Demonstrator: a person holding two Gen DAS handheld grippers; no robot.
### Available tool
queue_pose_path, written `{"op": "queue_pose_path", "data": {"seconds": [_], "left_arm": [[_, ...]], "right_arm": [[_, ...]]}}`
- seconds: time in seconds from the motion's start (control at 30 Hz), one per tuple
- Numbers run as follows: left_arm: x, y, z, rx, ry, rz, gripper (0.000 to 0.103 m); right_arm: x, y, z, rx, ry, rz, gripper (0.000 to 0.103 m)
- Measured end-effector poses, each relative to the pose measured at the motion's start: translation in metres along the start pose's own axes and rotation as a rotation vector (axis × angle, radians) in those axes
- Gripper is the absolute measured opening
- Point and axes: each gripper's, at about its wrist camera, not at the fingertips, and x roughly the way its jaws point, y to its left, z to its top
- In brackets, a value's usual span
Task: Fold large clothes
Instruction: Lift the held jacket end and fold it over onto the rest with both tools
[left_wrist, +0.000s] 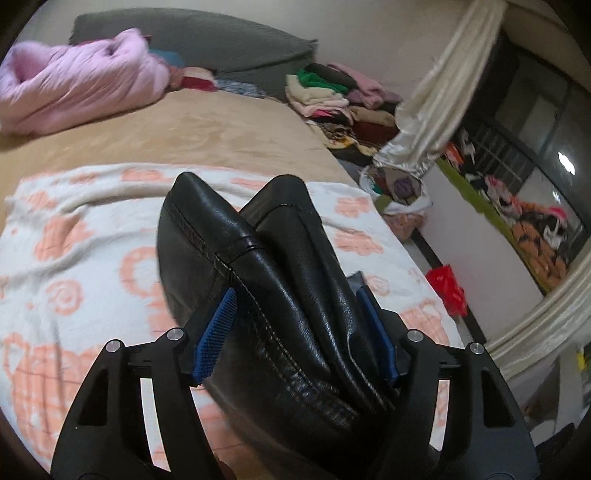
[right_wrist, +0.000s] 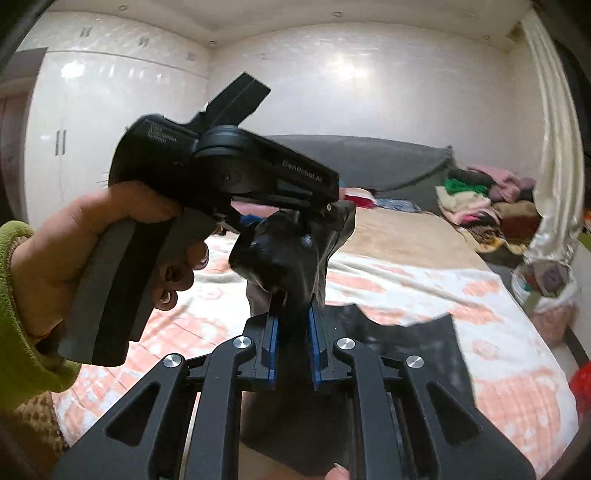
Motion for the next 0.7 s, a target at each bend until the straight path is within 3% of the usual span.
{"op": "queue_pose_path", "data": {"seconds": [0.2, 0.33, 0.57, 0.7], "left_arm": [[0.037, -0.047, -0.01, 0.077, 0.043, 0.004, 0.06], [0.055, -0.059, -0.018, 0.086, 0.073, -0.033, 0.067], [0.057, -0.027, -0.033, 0.053, 0.084, 0.043, 0.069], [0.07, 0.009, -0.059, 0.043, 0.136, 0.162, 0.069]], "right_arm": [[-0.01, -0.048, -0.029, 0.137, 0.036, -0.042, 0.012], [-0.003, -0.075, -0.049, 0.247, 0.088, -0.056, 0.012], [0.005, -0.135, -0.112, 0.709, 0.213, 0.076, 0.012], [0.004, -0.137, -0.122, 0.783, 0.23, 0.112, 0.017]]}}
